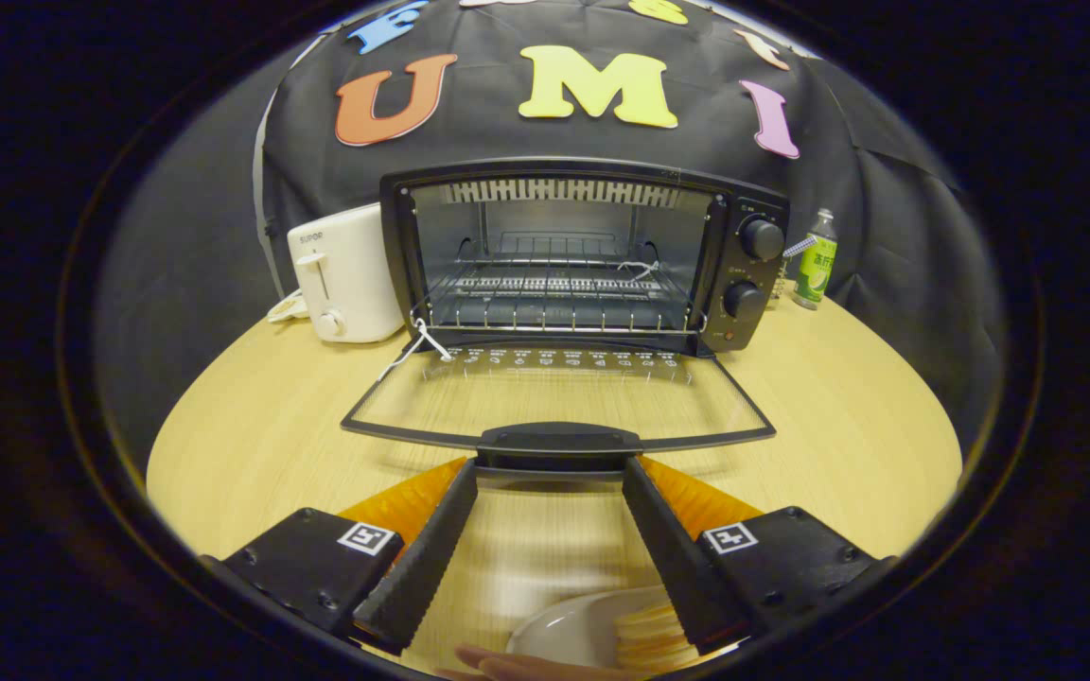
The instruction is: Open the toaster oven, put the food inside, and close the toaster oven door.
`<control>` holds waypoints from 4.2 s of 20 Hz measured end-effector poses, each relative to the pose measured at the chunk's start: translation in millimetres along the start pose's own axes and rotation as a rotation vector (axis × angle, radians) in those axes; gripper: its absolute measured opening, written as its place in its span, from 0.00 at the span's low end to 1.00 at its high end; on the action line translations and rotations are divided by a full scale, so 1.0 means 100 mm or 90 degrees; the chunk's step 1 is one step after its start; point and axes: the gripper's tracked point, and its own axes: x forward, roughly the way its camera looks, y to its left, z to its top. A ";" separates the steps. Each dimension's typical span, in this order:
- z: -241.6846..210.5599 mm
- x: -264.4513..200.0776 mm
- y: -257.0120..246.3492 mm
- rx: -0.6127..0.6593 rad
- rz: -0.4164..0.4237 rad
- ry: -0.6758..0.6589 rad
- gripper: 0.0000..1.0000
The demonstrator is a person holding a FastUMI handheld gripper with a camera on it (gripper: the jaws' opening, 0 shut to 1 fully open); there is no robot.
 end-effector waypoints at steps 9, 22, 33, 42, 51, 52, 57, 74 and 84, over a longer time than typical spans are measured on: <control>0.03 -0.77 -0.30 -0.003 0.002 -0.069 1.00; -0.74 -0.92 -0.61 0.003 0.025 -0.004 1.00; -0.89 -0.87 -0.67 0.008 0.017 0.027 0.69; -0.30 -1.10 -0.43 0.045 0.099 -0.087 0.68; 0.36 -0.84 -0.13 0.260 0.262 -0.144 0.67; 0.43 -0.78 -0.12 0.291 0.288 -0.143 0.67; 0.86 -0.34 -0.17 0.410 0.339 -0.153 0.67; 1.88 1.29 -0.15 0.381 0.267 -0.197 0.68; 1.79 1.03 -0.08 0.350 0.273 -0.177 0.93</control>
